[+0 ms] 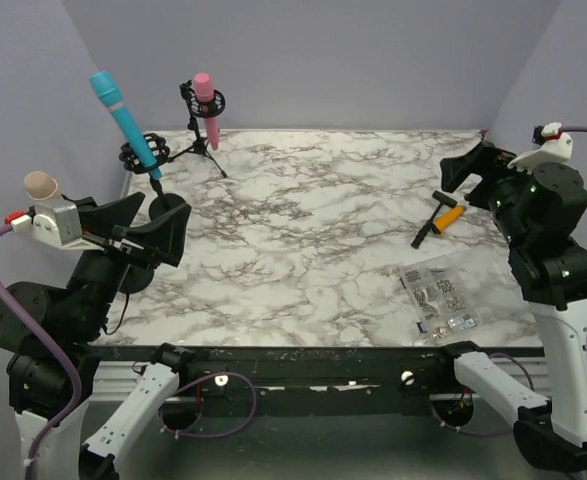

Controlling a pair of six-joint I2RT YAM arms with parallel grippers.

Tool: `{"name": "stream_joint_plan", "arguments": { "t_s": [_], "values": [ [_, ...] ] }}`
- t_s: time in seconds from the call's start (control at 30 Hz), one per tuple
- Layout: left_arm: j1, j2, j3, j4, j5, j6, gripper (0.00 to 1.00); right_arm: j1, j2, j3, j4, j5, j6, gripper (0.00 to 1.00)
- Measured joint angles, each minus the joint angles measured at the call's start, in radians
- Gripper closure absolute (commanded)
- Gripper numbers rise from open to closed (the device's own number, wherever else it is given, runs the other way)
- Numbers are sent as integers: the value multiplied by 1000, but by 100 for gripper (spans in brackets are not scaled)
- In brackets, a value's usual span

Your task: Remove the microphone from the stand

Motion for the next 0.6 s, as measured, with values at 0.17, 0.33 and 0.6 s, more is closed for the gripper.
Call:
{"name": "stream_joint_plan", "arguments": {
  "t_s": [0.17,0.33,0.6],
  "values": [
    [0,4,-18,-62,-29,-1,1,0,4,-81,13,-36,1,0],
    [0,7,-66,-132,-101,-2,1,0,10,-168,73,-127,0,0],
    [0,98,-154,-244,-197,-14,1,0,20,-256,120,-288,20,0]
  ]
}}
